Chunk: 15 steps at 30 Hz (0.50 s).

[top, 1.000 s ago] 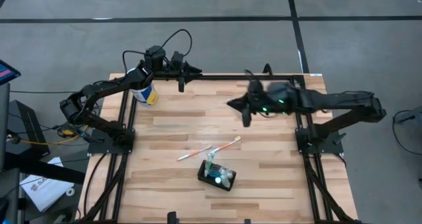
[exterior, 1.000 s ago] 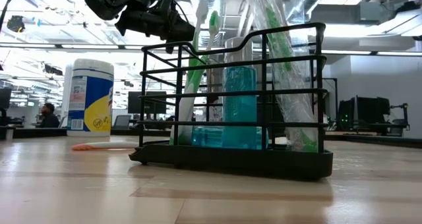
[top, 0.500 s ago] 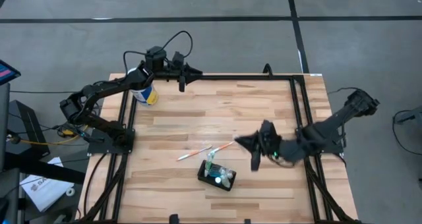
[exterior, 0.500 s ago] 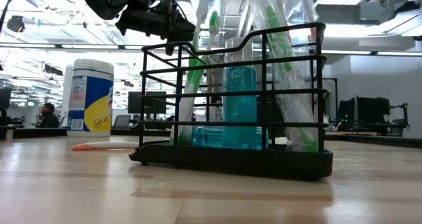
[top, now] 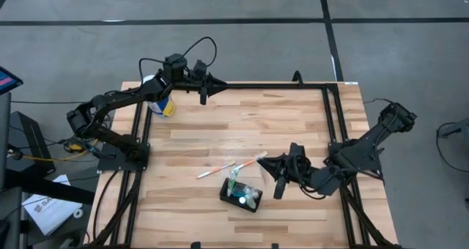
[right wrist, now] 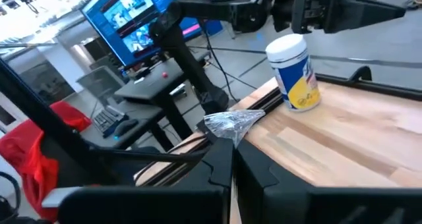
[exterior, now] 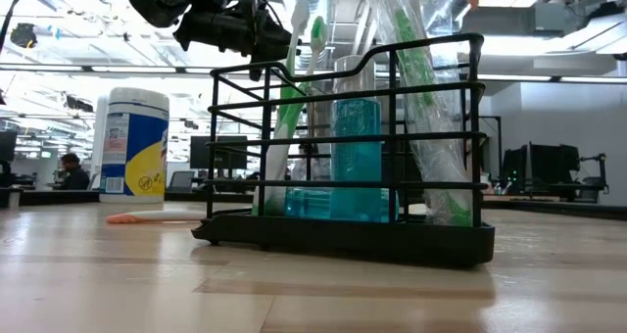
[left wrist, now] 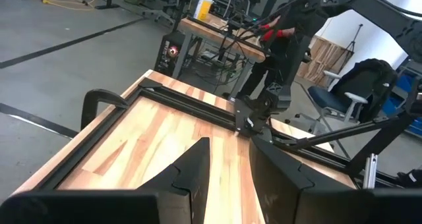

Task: Pick & Place toothbrushing station
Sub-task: Put the orange toothbrush into the black wire organizer

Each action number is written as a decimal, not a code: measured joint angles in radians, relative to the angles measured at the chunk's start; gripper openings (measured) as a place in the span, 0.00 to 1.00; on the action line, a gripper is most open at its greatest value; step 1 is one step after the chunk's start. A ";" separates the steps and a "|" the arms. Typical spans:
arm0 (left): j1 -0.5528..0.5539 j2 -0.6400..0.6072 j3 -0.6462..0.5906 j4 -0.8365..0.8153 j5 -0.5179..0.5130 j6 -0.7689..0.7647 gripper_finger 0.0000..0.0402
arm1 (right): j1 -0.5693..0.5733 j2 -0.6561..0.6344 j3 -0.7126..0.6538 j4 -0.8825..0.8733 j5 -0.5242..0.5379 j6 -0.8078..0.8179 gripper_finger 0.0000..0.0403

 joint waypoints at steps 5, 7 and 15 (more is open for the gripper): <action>-0.002 0.000 0.000 -0.001 0.000 -0.019 0.25 | 0.001 0.013 0.000 0.018 -0.012 -0.008 0.00; -0.003 0.000 0.000 -0.002 -0.001 -0.022 0.25 | 0.002 0.028 0.000 0.027 -0.020 -0.008 0.00; -0.010 0.000 0.000 -0.006 -0.001 -0.019 0.25 | -0.006 0.092 0.000 0.131 -0.043 -0.008 0.00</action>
